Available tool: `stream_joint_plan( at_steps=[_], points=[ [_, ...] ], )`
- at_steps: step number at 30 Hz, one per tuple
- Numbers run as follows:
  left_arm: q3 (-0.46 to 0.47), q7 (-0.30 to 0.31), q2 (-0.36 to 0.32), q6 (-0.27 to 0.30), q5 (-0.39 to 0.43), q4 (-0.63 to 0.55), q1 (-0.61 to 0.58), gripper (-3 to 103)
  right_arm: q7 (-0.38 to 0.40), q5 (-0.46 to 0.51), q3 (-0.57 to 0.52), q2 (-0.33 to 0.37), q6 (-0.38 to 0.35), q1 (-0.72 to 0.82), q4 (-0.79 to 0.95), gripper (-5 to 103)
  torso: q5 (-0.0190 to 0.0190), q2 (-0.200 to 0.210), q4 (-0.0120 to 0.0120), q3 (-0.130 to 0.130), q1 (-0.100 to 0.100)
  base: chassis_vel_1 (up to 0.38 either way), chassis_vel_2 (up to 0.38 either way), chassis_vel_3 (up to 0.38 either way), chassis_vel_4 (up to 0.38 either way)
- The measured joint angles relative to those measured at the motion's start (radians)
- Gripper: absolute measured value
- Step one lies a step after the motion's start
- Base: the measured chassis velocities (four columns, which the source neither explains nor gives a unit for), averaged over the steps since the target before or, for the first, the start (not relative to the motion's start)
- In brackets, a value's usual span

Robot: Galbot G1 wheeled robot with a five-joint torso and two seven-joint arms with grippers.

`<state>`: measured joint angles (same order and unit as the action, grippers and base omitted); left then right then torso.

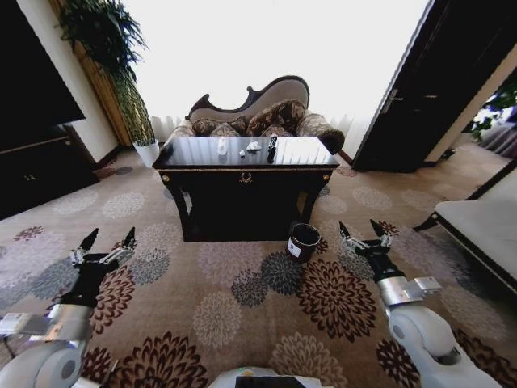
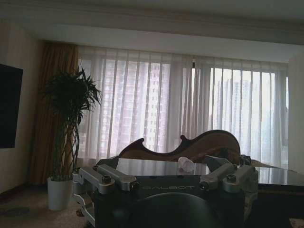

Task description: Move to the front of the table and place the trash on the table into the trash bin.

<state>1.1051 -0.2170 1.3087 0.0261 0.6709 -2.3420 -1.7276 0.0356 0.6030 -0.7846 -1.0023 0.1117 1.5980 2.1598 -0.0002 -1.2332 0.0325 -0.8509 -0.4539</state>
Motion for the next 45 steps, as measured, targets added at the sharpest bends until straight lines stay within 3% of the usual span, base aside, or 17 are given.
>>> stream_joint_plan(
  at_steps=[45],
  points=[
    [0.022,-0.015,-0.011,-0.005,0.001,-0.011,-0.01,100,-0.002,0.015,-0.029,0.008,-0.002,-0.003,0.021,100,0.0,0.0,0.0001,0.0,0.0,-0.124,0.125,0.124,-0.125]
  ],
)
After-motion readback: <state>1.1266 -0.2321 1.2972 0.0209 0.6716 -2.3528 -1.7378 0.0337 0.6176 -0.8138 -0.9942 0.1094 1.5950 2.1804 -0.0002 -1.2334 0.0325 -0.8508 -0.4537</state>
